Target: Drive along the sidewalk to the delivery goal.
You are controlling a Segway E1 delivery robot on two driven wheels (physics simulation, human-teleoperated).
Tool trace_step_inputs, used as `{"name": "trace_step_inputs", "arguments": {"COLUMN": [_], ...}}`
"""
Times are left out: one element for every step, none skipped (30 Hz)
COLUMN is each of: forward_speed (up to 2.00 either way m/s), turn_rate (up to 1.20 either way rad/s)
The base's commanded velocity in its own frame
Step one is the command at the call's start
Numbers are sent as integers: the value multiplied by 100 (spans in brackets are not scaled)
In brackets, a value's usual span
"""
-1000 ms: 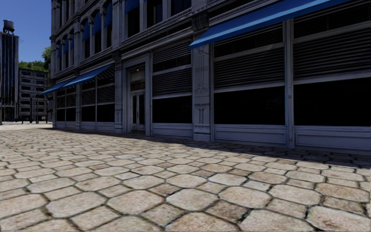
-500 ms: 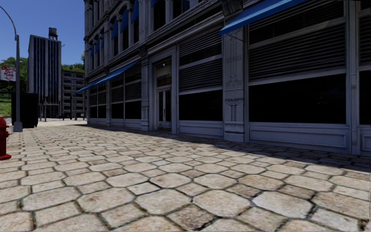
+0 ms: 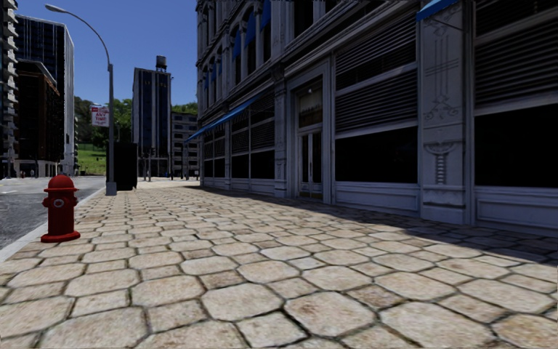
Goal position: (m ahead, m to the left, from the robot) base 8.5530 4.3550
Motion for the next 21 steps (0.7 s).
{"name": "trace_step_inputs", "arguments": {"forward_speed": [134, 134, 134, 134, 134, 134, 134, 134, 134, 134, 134, 134, 134, 134, 134, 134, 134, 134, 134, 134, 134], "turn_rate": [55, 55, 55, 55, 55, 55, 55, 55, 55, 55, 55, 55, 55, 55, 55, 55, 55, 55, 55, 55, 55]}}
